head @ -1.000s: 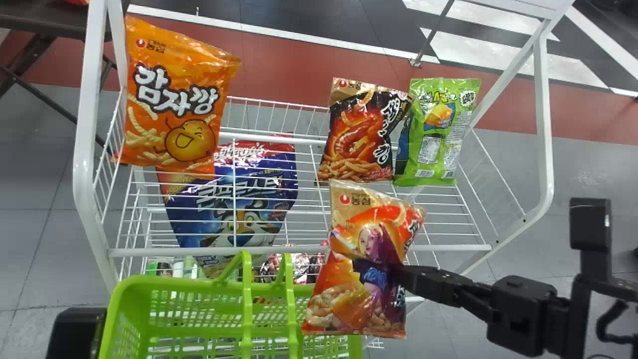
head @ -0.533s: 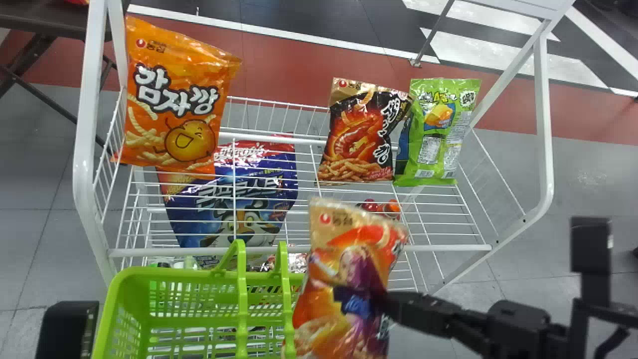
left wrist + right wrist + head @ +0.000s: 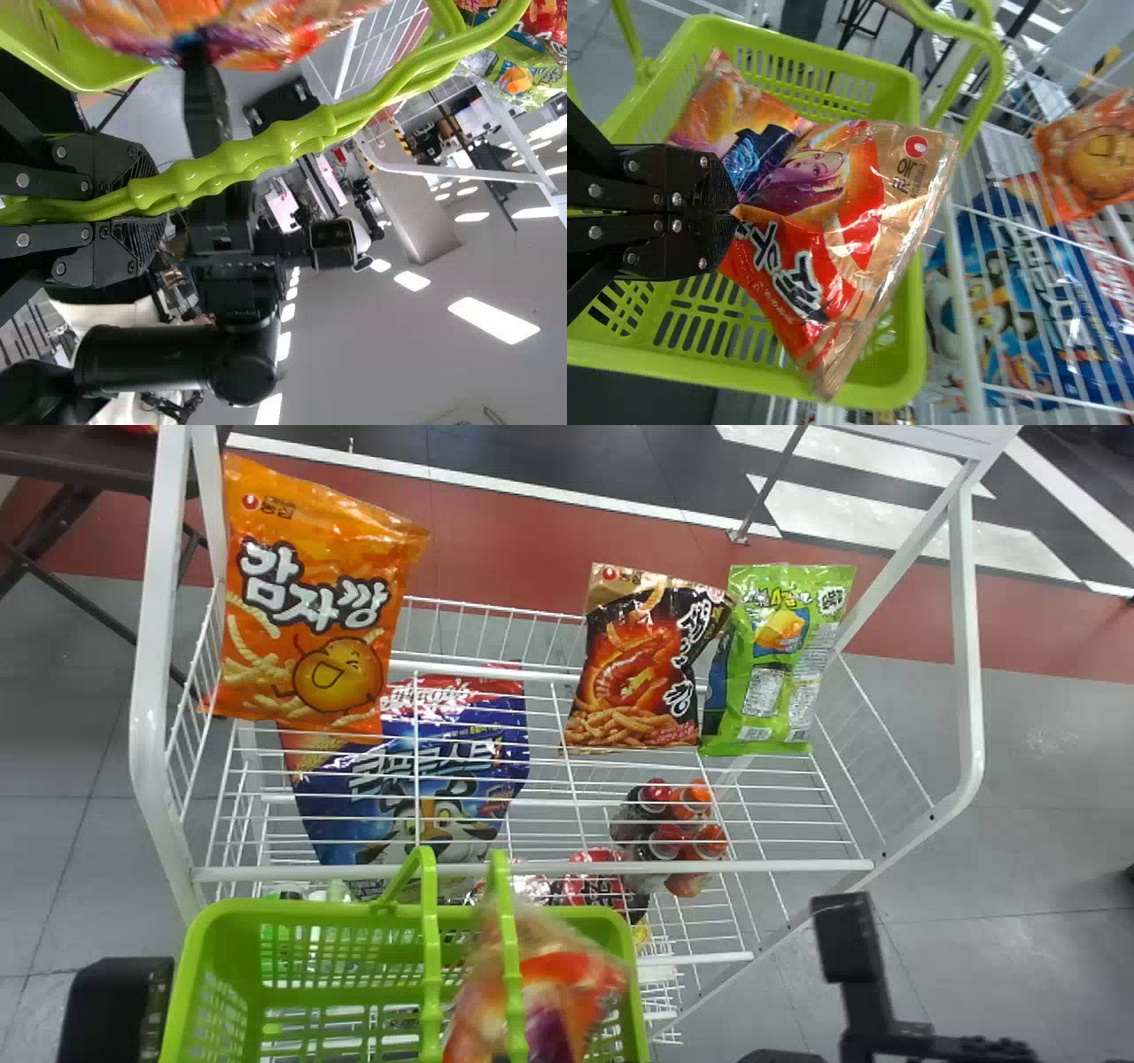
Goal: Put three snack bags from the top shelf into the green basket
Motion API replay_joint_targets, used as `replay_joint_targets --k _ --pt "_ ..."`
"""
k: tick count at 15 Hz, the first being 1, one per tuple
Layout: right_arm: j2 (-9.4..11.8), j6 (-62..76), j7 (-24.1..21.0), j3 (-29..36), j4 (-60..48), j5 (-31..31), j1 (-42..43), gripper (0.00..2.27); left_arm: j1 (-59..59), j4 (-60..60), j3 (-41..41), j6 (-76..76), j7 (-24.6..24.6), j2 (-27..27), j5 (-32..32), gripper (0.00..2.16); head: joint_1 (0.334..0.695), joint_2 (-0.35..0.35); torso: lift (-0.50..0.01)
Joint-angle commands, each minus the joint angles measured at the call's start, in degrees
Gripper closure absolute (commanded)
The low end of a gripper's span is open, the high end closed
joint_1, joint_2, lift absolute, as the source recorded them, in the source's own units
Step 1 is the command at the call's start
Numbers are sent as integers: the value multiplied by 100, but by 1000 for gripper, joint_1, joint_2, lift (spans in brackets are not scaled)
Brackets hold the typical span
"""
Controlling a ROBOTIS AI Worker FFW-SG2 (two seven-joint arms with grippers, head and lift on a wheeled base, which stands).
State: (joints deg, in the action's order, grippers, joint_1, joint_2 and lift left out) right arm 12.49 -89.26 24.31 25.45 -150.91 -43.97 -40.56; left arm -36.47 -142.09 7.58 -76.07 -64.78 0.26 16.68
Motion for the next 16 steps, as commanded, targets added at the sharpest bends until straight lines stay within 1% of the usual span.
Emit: replay_joint_targets --k 1,3,4,5,6,7,9,11,13,15,16 --pt "113 -82 -102 -629 132 381 57 2243 -27 -47 24 -18 0 9 2 1507 695 -350 -45" --pt "210 -82 -146 -1095 264 653 119 2226 -45 -82 33 -18 0 9 2 1507 695 -350 -45" --pt "245 -82 -172 -1200 290 724 127 1953 -53 -100 33 -35 0 18 -7 1507 695 -350 -45" --pt "254 -82 -172 -1165 264 732 127 1227 -53 -109 33 -35 0 18 2 1507 695 -350 -45" --pt "254 -82 -199 -1007 167 724 127 73 -53 -109 24 -53 0 18 -7 1507 695 -350 -45" --pt "254 -82 -243 -770 9 732 154 -1 -53 -100 24 -53 0 18 -7 1507 695 -350 -45" --pt "280 -82 -137 -383 -140 724 171 33 -53 -91 24 -35 0 18 2 1507 695 -350 -45" --pt "263 -82 338 -58 -149 671 171 60 -45 -91 42 -35 0 18 2 1507 695 -350 -45" --pt "140 -18 628 171 -114 653 171 63 -53 -91 60 -35 0 18 2 1507 695 -350 -45" --pt "34 1863 663 206 176 767 303 83 -80 -109 86 -18 -8 18 2 1507 695 -350 -45" --pt "-1 3304 786 171 466 864 373 87 -115 -109 121 -18 -8 18 -16 1507 695 -350 -45"
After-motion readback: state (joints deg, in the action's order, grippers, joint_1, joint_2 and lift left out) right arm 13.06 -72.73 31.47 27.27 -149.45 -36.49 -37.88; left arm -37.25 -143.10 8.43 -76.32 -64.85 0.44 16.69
